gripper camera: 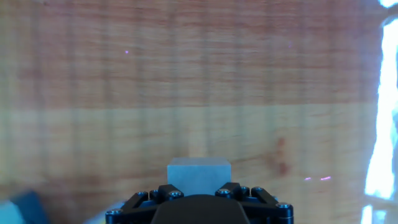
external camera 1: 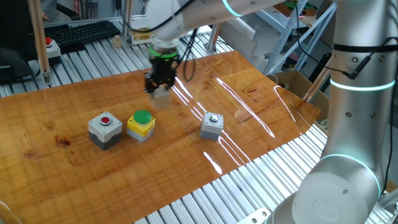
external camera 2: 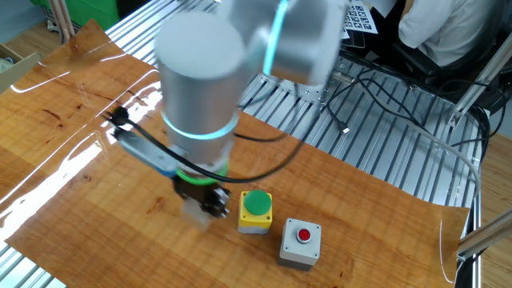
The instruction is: Pick up the small block on the left and move it to the right
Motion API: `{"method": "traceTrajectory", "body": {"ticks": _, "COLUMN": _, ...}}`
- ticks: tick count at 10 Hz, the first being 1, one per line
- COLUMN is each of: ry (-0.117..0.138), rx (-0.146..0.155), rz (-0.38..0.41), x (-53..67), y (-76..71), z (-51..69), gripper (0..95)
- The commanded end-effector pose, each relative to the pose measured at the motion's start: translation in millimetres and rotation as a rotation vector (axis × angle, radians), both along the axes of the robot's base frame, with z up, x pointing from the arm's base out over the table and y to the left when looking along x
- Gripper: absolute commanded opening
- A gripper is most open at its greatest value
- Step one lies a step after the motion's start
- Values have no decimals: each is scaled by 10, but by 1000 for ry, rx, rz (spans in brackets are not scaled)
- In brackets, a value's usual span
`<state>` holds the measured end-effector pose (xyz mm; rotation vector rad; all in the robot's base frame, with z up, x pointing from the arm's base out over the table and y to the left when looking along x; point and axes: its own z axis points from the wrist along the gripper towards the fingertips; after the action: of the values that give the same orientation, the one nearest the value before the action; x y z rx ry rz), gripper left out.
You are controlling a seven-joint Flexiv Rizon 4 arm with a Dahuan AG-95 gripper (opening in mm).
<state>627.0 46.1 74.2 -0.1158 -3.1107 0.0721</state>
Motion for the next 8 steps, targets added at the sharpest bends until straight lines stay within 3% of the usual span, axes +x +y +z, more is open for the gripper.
{"method": "traceTrajectory", "body": {"ticks": 1, "ry": -5, "rx": 3, "rz": -56, "x": -33, "y": 274, "z": -11, "gripper": 0}}
{"method": "traceTrajectory", "body": {"ticks": 3, "ry": -7, "rx": 21, "rz": -67, "x": -104, "y": 471, "z": -20, "gripper": 0}}
{"method": "traceTrajectory", "body": {"ticks": 5, "ry": -7, "rx": 42, "rz": -76, "x": -132, "y": 578, "z": -41, "gripper": 0}}
{"method": "traceTrajectory", "body": {"ticks": 8, "ry": -7, "rx": 46, "rz": -91, "x": -197, "y": 708, "z": -50, "gripper": 0}}
